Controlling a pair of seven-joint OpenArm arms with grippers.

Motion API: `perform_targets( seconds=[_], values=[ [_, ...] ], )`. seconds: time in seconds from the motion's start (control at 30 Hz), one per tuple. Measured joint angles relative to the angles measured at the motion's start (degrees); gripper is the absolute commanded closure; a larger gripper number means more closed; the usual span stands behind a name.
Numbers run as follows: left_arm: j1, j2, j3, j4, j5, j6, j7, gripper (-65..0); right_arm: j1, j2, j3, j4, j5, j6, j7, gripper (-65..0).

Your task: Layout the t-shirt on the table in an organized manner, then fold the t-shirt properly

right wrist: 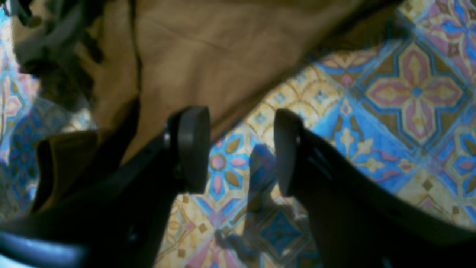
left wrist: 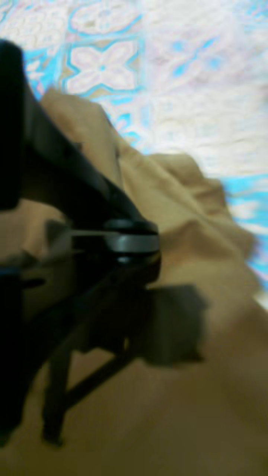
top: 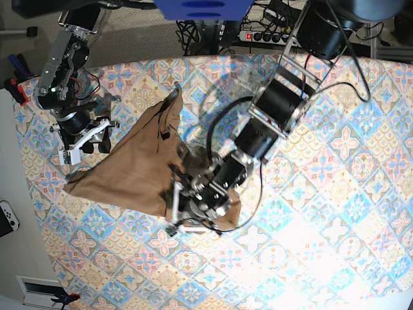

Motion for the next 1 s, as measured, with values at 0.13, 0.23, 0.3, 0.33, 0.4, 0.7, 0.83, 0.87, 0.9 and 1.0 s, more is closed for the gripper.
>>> perform_targets(
  seconds=[0.13, 0.23, 0.3, 0.33, 0.4, 0.7, 0.83, 0.87, 0.9, 1.0],
  values=[
    [6.71, -3.50, 0.42, 22.51, -1.33, -0.81, 9.18, 0.0, 0.15, 0.09, 0.13, -0.09, -0.04, -0.20, -0.17, -26.7],
    [9.57, -7.58, 0.37, 33.86, -0.55, -0.26, 14.95, 0.0, 0.33, 0.09, 0.11, -0.15, 0.00, -0.17, -0.09, -26.7],
    [11.74, -9.94, 0.15, 37.81, 0.17, -0.11, 16.76, 0.0, 0.46, 0.04, 0.04, -0.22, -0.02, -0.20, -0.07, -26.7],
    [13.75, -11.47, -0.11, 40.19, 0.15, -0.09, 17.84, 0.0, 0.35, 0.02, 0.00, -0.24, 0.04, -0.15, -0.04, -26.7],
    [17.42, -14.12, -0.09, 45.31, 0.07, -0.17, 19.04, 0.0, 0.33, 0.02, -0.04, -0.28, 0.00, -0.17, -0.04, -26.7],
    [35.98, -26.25, -4.72, 70.40, -0.81, -0.35, 24.39, 0.0, 0.31, -0.09, -0.09, -0.37, -0.02, -0.17, -0.07, -26.7],
    [40.24, -26.73, -10.58, 70.31, 0.24, -0.15, 25.51, 0.0, 0.33, 0.02, -0.04, -0.35, -0.02, -0.20, -0.04, -26.6],
    [39.91, -26.73, -10.58, 70.31, 0.22, -0.13, 25.16, 0.0, 0.35, -0.02, -0.04, -0.35, 0.00, -0.17, -0.04, -26.6],
    [39.60, -26.53, -10.54, 70.31, 0.17, -0.22, 24.83, 0.0, 0.39, -0.13, -0.04, -0.35, 0.02, -0.17, 0.00, -26.6],
    [37.16, -23.80, -10.32, 70.31, 0.07, -0.28, 25.24, -10.7, 0.15, -1.46, 0.04, -0.35, -0.02, -0.20, -0.13, -26.6]
  ],
)
